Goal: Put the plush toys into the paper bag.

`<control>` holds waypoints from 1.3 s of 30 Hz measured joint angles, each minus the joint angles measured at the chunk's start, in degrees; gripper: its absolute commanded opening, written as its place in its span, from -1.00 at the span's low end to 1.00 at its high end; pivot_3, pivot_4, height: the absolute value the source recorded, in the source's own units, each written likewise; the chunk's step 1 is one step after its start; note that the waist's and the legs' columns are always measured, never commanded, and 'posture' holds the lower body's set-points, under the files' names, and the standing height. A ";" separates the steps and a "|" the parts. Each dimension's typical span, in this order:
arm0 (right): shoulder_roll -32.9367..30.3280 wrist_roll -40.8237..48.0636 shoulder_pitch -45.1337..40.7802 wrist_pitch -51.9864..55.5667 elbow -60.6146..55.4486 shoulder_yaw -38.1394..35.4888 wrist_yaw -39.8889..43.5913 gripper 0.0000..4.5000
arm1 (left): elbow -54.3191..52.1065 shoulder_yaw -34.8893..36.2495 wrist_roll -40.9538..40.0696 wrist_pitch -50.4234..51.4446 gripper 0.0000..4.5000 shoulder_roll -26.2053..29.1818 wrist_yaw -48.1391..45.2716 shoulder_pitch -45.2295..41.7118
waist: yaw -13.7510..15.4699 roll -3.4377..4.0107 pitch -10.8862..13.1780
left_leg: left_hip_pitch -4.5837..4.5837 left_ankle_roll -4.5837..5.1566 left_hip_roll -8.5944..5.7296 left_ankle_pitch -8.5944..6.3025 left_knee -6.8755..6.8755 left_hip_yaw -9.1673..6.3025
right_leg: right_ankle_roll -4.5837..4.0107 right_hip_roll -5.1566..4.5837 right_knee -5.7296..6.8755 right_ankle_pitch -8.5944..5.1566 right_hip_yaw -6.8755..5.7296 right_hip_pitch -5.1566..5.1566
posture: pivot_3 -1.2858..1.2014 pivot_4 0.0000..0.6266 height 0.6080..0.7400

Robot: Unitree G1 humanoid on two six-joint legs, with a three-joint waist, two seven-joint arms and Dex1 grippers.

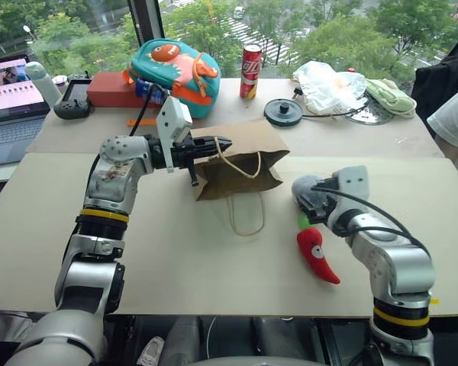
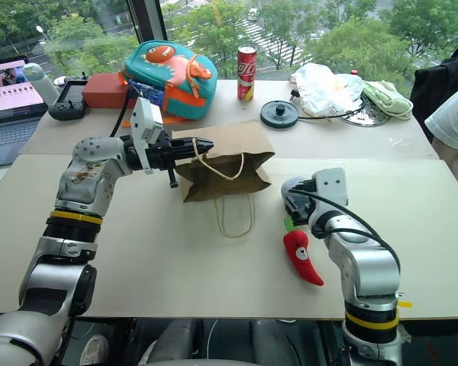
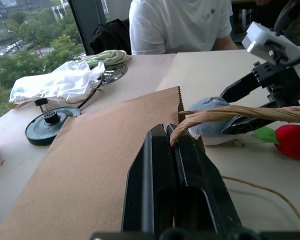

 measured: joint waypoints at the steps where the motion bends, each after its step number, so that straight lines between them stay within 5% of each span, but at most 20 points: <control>1: 0.04 -0.44 -0.40 -0.65 1.63 0.09 -0.59 0.97 | 0.00 0.00 0.00 0.00 -1.00 -0.08 0.00 0.00 | 0.03 0.00 0.00 | 0.00 0.00 0.00 0.00 0.00 0.00 | 0.00 0.00 0.00 0.00 0.00 0.00 | 0.03 -0.52 0.98; 7: 2.20 -0.65 -1.79 -4.05 5.74 -0.21 -1.90 0.97 | 0.06 0.06 0.00 0.00 -1.00 -0.13 0.04 -0.01 | 0.04 0.00 0.00 | -0.01 0.00 0.00 0.00 -0.01 -0.01 | 0.00 0.00 0.01 0.00 -0.01 0.00 | 0.03 -0.52 0.98; 18: 2.34 -0.48 -1.78 -7.63 6.41 -0.45 -1.73 -0.68 | 0.05 0.07 0.01 -0.01 -1.00 -0.13 0.23 -0.01 | 0.03 0.00 0.00 | 0.00 0.00 0.01 0.00 -0.02 -0.02 | 0.00 0.01 0.01 0.00 -0.01 0.00 | 0.03 -0.52 0.98; 25: 1.76 1.76 -1.57 -8.63 0.68 -2.20 0.40 -0.68 | 0.04 0.06 0.01 0.01 -1.00 -0.12 0.35 -0.01 | 0.05 0.01 0.00 | -0.01 0.00 0.00 0.00 -0.03 -0.02 | 0.00 0.00 0.00 0.00 -0.01 0.00 | 0.03 -0.52 0.98; 33: -3.66 18.08 0.95 3.30 -18.39 -10.66 10.51 -0.68 | 0.08 0.41 -0.05 0.63 -1.00 -0.07 0.99 -0.06 | 0.12 0.00 0.00 | -0.02 0.00 0.01 0.00 -0.02 -0.08 | 0.00 0.01 -0.02 0.00 -0.05 0.04 | 0.03 -0.52 0.98; 39: -2.43 26.23 0.60 11.60 -24.15 -6.12 10.91 -0.68 | 0.02 1.33 -1.62 4.72 -1.00 -1.09 2.15 -1.22 | -0.07 0.00 0.00 | 0.03 0.00 0.03 0.00 -0.01 -0.09 | 0.03 0.04 0.01 -0.02 -0.04 0.04 | 0.03 -0.52 0.98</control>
